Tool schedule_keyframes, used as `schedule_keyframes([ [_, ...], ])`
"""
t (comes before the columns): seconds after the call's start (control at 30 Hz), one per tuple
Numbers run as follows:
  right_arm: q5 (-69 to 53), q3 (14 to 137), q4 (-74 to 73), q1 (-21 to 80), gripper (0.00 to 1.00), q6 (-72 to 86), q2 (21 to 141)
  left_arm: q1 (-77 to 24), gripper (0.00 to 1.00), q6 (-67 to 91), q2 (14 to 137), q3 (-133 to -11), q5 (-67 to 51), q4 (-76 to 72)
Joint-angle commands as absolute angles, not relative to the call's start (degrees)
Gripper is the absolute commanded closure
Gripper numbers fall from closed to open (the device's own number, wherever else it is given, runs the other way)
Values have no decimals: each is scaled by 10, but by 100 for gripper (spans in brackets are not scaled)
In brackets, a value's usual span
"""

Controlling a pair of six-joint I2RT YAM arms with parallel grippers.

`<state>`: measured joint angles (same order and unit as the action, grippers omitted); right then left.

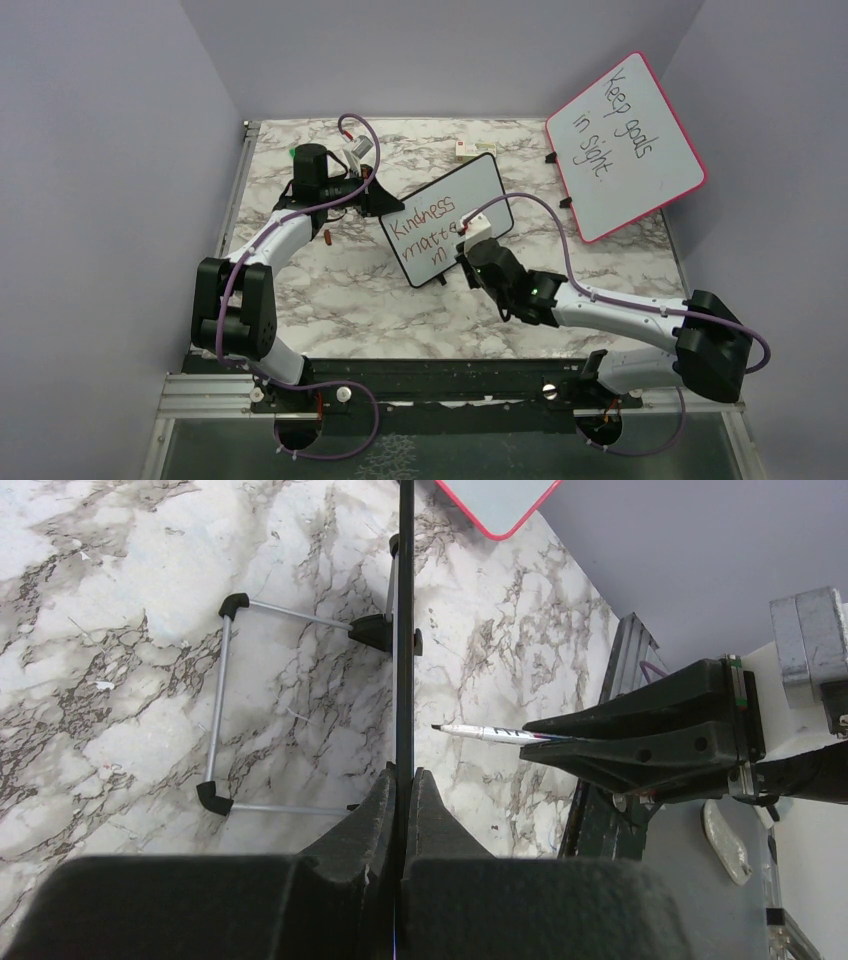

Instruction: Write a sentence on the whiteboard

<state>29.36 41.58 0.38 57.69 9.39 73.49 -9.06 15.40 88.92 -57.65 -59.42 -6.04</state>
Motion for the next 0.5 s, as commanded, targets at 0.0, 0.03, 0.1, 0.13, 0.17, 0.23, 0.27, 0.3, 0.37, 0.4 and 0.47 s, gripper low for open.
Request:
schedule_keyframes([
  [0.0, 312, 414, 30, 573, 99, 90, 745, -91, 100, 141, 886, -575, -579, -20],
  [0.03, 310, 415, 32, 573, 99, 90, 747, -91, 100, 141, 887, -575, -579, -20],
  [0.1, 307, 415, 33, 572, 99, 90, 752, -91, 100, 141, 887, -575, -580, -20],
  [0.13, 306, 415, 35, 572, 99, 90, 754, -91, 100, 141, 887, -575, -581, -20],
  [0.17, 306, 416, 36, 572, 99, 90, 756, -91, 100, 141, 887, -575, -580, -20],
  [0.23, 302, 417, 37, 571, 99, 91, 761, -91, 100, 141, 888, -575, -580, -20],
  [0.27, 301, 419, 38, 570, 99, 91, 764, -91, 100, 141, 888, -575, -580, -20],
  [0.3, 301, 419, 40, 570, 99, 90, 766, -91, 100, 141, 888, -575, -580, -20],
  [0.37, 299, 421, 43, 570, 99, 89, 770, -91, 100, 141, 888, -575, -580, -20],
  [0.4, 299, 422, 44, 570, 99, 89, 772, -91, 100, 141, 888, -575, -581, -20],
  [0.47, 296, 423, 48, 569, 99, 88, 775, -91, 100, 142, 888, -575, -581, -20],
])
